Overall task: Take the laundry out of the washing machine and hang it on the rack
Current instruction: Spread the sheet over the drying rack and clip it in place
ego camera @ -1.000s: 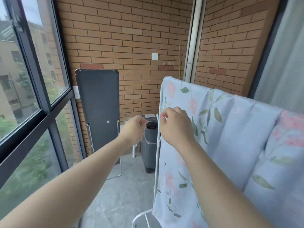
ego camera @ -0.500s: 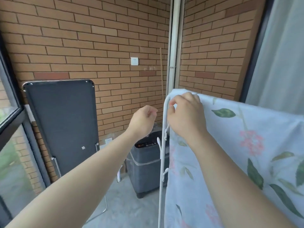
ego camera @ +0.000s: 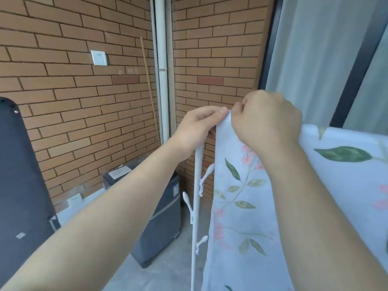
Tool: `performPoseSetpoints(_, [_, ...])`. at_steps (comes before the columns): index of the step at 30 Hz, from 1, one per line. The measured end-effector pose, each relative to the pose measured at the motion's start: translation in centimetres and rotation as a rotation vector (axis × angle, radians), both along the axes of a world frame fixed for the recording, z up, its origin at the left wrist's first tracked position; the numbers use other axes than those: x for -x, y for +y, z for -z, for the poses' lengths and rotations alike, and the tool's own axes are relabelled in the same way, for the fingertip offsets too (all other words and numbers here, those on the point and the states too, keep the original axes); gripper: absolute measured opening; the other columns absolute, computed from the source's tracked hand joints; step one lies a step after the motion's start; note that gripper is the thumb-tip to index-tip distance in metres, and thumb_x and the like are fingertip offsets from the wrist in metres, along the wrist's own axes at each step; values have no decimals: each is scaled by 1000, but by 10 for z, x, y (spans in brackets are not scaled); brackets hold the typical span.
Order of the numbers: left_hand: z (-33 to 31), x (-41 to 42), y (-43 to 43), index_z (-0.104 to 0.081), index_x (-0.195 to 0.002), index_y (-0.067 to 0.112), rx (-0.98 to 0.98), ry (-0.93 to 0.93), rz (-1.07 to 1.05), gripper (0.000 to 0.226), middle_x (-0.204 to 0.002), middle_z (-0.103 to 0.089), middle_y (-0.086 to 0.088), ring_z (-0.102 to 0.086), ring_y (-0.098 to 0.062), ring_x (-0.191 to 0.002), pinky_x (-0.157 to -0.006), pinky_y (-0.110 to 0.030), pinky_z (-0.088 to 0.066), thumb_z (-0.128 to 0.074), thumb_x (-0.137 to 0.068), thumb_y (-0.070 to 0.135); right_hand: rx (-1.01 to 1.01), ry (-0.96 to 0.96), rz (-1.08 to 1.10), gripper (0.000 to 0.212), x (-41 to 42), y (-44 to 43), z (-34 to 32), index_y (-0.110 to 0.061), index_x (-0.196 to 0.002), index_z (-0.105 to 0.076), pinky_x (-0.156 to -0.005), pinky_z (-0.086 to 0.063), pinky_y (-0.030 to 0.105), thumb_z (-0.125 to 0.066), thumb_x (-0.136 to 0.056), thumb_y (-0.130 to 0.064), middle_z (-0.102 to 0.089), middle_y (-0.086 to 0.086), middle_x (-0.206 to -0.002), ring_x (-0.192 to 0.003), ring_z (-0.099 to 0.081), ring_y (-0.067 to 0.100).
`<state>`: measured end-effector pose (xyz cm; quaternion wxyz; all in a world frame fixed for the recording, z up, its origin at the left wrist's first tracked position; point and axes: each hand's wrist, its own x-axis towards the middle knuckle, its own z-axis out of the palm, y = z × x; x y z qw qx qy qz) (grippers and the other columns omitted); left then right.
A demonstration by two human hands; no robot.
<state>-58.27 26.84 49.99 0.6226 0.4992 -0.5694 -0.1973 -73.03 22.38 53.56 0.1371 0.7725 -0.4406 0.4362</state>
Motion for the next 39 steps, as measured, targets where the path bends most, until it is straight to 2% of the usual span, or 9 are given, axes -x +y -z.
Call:
performPoseSetpoints(3, [-3, -9, -6, -74, -105, 6, -8, -66, 97, 26, -102, -73, -12, -65, -22, -92, -89, -51, -51, -60, -98, 27, 3, -4, 65, 29, -4, -4, 0, -17, -67, -52, -53, -21, 29, -46, -91, -32, -37, -1, -61, -60, -43, 32])
performPoseSetpoints(5, [-5, -18, -11, -73, -103, 6, -11, -73, 184, 24, -103, -73, -13, -65, -27, -94, -94, -58, -48, -63, -96, 26, -9, -1, 121, 34, -8, -6, 0, -16, -62, -45, -52, -20, 29, -45, -92, -33, -36, -1, -61, -52, -37, 27])
performPoseSetpoints(8, [-8, -31, -19, -72, -105, 7, -31, -58, 320, 25, -97, -70, -11, -63, -28, -89, -73, -48, -54, -63, -92, 27, 3, 6, 204, 36, -14, -9, 3, -15, -60, -40, -50, -15, 27, -43, -91, -34, -39, 0, -59, -51, -32, 24])
performPoseSetpoints(12, [-6, -37, -30, -69, -100, 9, -18, -65, 460, 17, -91, -65, -11, -58, -25, -80, -51, -29, -45, -61, -95, 24, 39, 13, 370, 37, -23, -9, 10, -15, -61, -43, -51, -16, 28, -38, -92, -36, -33, 0, -57, -54, -35, 27])
performPoseSetpoints(17, [4, -33, -41, -64, -85, 17, 65, -57, 478, 13, -73, -63, 15, -58, -4, -67, -47, -23, -45, -63, -96, 24, 41, 27, 572, 39, -30, -4, 14, -18, -69, -51, -57, -25, 32, -31, -93, -41, -41, 6, -67, -65, -42, 31])
performPoseSetpoints(23, [7, -28, -43, -60, -81, 15, 154, -38, 451, 18, -62, -57, 18, -49, -5, -51, -41, -26, -46, -62, -95, 25, -37, 102, 619, 36, -36, 11, 13, -17, -64, -43, -65, -35, 37, -34, -97, -29, -31, -1, -60, -69, -42, 34])
performPoseSetpoints(30, [15, -27, -40, -49, -73, 21, 166, 27, 433, 26, -58, -51, 21, -48, -3, -53, -48, -35, -54, -56, -97, 30, -58, 90, 629, 42, -49, 17, 15, -21, -58, -32, -72, -28, 38, -30, -99, -32, -32, -7, -58, -70, -41, 31])
performPoseSetpoints(33, [19, -31, -43, -47, -73, 21, 163, 28, 359, 28, -58, -49, 18, -47, -5, -57, -66, -48, -57, -54, -98, 33, -56, 95, 632, 43, -58, 18, 17, -22, -58, -31, -73, -27, 38, -31, -100, -30, -33, -7, -56, -69, -41, 31])
performPoseSetpoints(39, [25, -48, -46, -42, -69, 24, 196, 68, 312, 32, -57, -41, 17, -37, 0, -54, -54, -15, -32, -51, -99, 32, -79, 16, 602, 52, -85, 15, 16, -17, -54, -36, -78, -33, 39, -32, -100, -41, -41, -2, -52, -65, -46, 30])
